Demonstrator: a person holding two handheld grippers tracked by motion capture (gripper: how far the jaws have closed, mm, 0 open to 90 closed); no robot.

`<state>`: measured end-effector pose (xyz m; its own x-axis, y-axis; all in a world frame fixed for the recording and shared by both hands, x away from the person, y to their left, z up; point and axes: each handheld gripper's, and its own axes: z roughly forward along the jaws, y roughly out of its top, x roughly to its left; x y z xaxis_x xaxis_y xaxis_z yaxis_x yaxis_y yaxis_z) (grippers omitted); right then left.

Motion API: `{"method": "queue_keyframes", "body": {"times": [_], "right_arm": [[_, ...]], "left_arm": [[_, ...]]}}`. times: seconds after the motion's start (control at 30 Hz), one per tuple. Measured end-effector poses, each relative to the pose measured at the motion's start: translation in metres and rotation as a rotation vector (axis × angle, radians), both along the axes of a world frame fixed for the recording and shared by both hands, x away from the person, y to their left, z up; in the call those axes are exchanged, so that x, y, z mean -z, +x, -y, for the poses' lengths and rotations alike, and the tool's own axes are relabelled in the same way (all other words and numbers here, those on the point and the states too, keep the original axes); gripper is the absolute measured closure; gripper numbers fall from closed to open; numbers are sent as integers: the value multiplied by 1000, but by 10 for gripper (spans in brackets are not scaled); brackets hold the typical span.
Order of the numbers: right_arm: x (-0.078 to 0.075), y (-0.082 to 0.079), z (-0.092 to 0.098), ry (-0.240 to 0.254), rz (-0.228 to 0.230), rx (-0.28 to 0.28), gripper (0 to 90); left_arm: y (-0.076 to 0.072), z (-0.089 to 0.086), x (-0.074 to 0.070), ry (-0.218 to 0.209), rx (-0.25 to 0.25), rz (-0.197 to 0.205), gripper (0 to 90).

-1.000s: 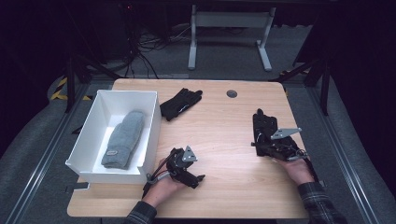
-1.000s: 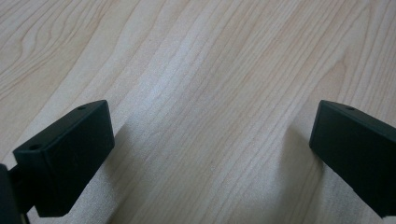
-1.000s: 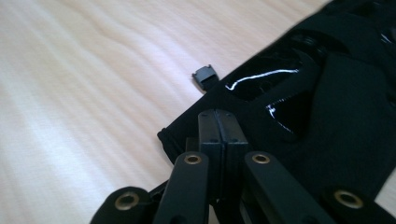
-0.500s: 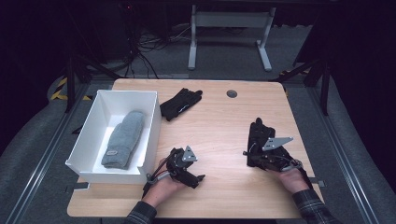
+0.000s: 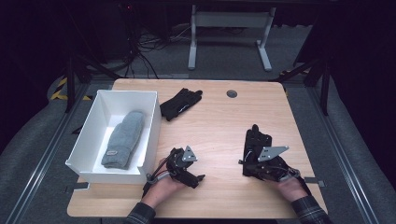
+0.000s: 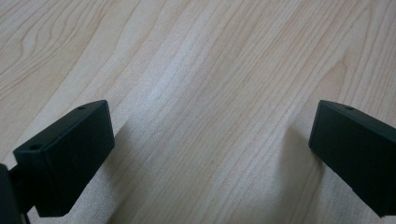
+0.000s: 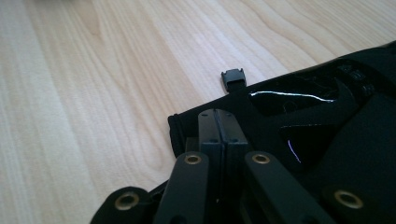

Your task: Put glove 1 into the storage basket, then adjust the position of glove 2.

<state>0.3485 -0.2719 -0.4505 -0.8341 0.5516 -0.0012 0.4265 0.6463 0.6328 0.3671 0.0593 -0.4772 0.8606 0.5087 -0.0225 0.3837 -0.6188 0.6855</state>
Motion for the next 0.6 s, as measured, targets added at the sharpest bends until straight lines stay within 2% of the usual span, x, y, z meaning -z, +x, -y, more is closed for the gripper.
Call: {"method": "queue_keyframes", "body": {"times": [0.23,0.4,0.53,0.6], "right_arm": [[1,-8,-4,29,-23,-41,900],[0,-19,-10,22,-17,-76,900],[-9,-17,-4,65,19,-49,900],[-11,-12,1,85,29,-21,866]], "left_arm": [[-2,-2,0,-1,-12,0,5],[-2,-2,0,0,-12,0,5],[-1,-2,0,-2,-12,0,5],[1,-3,-3,7,-30,-4,48]]}}
